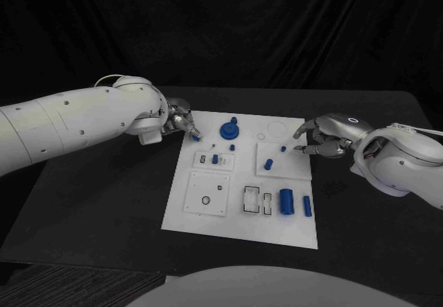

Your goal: Assemble the parts on the task board

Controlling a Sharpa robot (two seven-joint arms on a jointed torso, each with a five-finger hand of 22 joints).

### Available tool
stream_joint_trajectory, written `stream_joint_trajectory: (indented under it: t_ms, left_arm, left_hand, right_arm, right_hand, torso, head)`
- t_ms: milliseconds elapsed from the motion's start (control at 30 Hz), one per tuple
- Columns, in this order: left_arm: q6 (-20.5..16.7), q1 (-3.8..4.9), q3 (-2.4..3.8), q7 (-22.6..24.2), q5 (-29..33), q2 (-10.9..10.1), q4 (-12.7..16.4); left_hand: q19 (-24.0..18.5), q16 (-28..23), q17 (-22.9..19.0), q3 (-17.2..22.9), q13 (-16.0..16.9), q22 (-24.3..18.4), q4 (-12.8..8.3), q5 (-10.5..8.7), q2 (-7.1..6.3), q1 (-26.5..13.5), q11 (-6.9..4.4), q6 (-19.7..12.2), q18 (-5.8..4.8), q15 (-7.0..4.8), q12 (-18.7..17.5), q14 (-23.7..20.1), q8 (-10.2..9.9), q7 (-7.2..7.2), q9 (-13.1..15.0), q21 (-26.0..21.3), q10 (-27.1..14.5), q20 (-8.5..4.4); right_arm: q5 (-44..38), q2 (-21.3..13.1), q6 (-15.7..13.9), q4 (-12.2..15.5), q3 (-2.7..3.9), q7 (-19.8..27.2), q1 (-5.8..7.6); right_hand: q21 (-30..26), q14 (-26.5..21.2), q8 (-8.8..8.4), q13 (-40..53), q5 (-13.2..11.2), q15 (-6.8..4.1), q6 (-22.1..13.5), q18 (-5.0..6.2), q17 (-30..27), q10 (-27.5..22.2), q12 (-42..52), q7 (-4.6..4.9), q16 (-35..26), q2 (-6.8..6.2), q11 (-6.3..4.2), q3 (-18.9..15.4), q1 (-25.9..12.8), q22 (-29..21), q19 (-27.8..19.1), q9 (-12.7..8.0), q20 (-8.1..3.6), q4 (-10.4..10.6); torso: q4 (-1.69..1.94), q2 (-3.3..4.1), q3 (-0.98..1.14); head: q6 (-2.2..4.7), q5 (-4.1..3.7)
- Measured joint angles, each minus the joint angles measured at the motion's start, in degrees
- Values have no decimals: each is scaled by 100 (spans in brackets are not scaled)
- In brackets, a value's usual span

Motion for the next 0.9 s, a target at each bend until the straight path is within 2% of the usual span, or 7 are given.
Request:
stream_joint_trajectory:
  t_ms: [267, 500, 700, 767, 900]
  left_arm:
    - [-190, 1, 2, 91, 0, -257, 371]
    - [-283, 24, 1, 109, -1, -467, 762]
    - [-265, 27, 1, 99, -1, -551, 996]
    - [-239, 27, 1, 90, -1, -571, 1059]
    - [-188, 27, 1, 73, -1, -574, 1105]
  left_hand:
    - [0, 0, 0, 0, 0, 0, 0, -35, -23, -23, 0, -1, 0, 0, 0, 0, 26, 1, 18, 0, 0, 0]
    - [0, 0, -1, 0, 0, 0, 0, -40, -28, -30, 0, 2, 0, 0, 0, 0, 26, -2, 19, 0, 0, 0]
    - [0, 0, -1, 56, 0, 0, -9, -66, 11, -70, 0, 13, 0, 0, 0, 0, 26, -11, 25, 0, 0, -1]
    - [-1, 0, -1, 118, 0, 0, -71, -67, -19, -101, 0, 13, 0, 0, 0, 0, 26, -11, 27, 0, 0, -1]
    - [-1, 0, -1, 134, 0, 0, -56, -79, -17, -118, 0, 13, 0, 0, 0, 0, 26, -10, 28, -23, 0, -1]
  right_arm:
    - [0, -28, 3, 11, 0, -14, -1]
    - [0, -50, 4, 23, 0, -29, -2]
    - [0, -51, -3, 39, 0, -30, -2]
    - [0, -51, -4, 41, 0, -29, -2]
    - [1, -44, -9, 40, 0, -26, -2]
  right_hand:
    - [-44, 0, 0, -6, 0, 0, 0, 0, 0, 0, -2, 0, -40, -22, 0, 0, 22, 0, 0, -4, 0, 0]
    - [-75, 0, 0, -4, 23, 0, 0, 0, 0, 0, -22, 0, -42, -22, 0, 0, 21, -1, 0, -4, 0, 0]
    - [-76, 0, 0, -3, 23, 0, 0, 1, 0, 0, -22, 0, -42, -22, 0, 0, 21, -1, 0, -4, 0, 0]
    - [-76, 0, 0, -3, 23, 0, 0, 0, 0, 0, -22, 0, -42, -22, 0, 0, 21, -2, 0, -4, 0, 0]
    - [-76, 0, 0, -2, 23, 0, 0, 0, 0, 0, -22, 0, -42, -22, 0, 0, 21, -2, 0, -4, 0, 0]
  torso:
    - [1, 1, 0]
    - [1, 1, 0]
    - [-1, 1, 1]
    - [-1, 1, 1]
    - [-1, 1, 1]
  head:
    - [0, -25]
    - [0, -7]
    - [0, 2]
    - [0, 8]
    - [0, 30]
